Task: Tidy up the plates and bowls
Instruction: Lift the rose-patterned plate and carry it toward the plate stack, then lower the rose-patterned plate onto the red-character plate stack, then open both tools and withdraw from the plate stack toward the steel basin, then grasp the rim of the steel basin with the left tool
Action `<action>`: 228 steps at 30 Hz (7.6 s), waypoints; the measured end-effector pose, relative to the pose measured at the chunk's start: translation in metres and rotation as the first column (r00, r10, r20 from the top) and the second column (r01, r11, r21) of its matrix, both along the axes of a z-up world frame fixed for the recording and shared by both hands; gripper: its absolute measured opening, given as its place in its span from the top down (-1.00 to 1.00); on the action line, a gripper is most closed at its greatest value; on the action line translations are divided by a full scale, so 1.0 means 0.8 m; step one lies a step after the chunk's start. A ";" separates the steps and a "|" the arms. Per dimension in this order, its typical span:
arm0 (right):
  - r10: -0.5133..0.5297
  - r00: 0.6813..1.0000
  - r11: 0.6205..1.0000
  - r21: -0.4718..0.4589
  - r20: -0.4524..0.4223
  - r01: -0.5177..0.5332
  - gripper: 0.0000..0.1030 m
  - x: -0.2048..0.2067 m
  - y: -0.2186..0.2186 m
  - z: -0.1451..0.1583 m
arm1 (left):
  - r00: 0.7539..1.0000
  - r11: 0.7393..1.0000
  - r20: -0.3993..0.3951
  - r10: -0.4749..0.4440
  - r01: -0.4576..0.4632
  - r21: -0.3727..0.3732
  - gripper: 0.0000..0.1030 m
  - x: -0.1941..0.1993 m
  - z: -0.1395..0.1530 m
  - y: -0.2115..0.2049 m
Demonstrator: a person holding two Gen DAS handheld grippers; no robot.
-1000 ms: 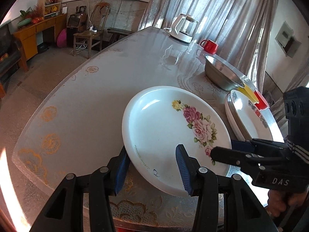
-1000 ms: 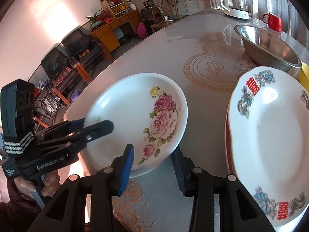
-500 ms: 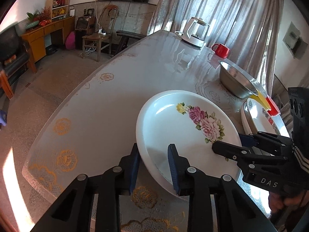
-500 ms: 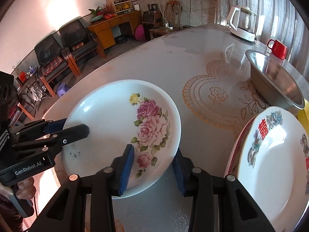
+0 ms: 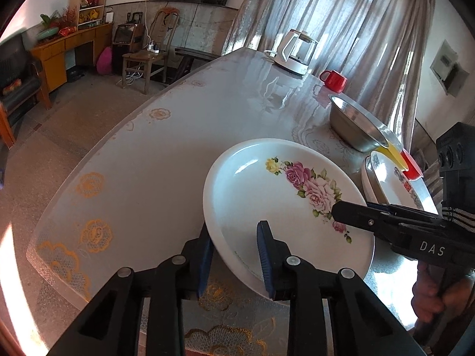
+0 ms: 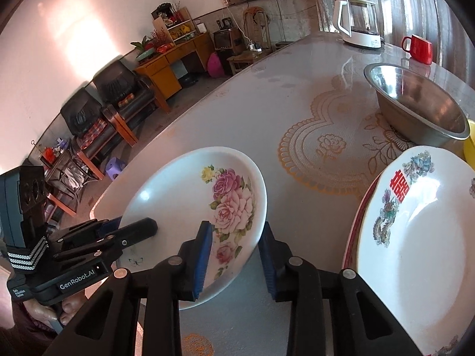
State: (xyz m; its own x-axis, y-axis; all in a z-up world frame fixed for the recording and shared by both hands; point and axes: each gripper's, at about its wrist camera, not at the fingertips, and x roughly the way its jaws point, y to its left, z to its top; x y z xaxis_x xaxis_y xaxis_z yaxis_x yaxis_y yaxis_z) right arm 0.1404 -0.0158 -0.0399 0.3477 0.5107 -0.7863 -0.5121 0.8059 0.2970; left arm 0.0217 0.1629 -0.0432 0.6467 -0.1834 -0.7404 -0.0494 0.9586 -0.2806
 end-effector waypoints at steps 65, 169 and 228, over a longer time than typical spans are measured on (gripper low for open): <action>-0.489 0.872 0.865 0.154 0.036 0.478 0.36 -0.054 -0.268 0.038 | 0.900 0.902 0.062 -0.431 0.429 0.045 0.32 0.068 0.070 -0.252; -0.457 0.889 0.877 0.180 0.029 0.445 0.21 -0.004 -0.255 0.052 | 0.973 0.972 -0.010 -0.232 0.232 0.027 -0.36 0.105 0.061 -0.186; -0.362 0.927 0.925 0.086 -0.100 0.370 0.51 0.175 -0.159 0.019 | 0.993 0.990 -0.023 -0.113 0.111 -0.093 0.44 0.227 0.052 -0.124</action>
State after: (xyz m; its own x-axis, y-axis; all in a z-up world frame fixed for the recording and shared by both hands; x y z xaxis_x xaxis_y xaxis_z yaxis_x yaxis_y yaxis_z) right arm 0.2801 -0.1432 -0.0250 0.4633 0.4385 -0.7701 -0.1581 0.8960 0.4150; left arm 0.2029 0.0637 -0.0019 0.5976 -0.3210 -0.7348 0.0479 0.9290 -0.3669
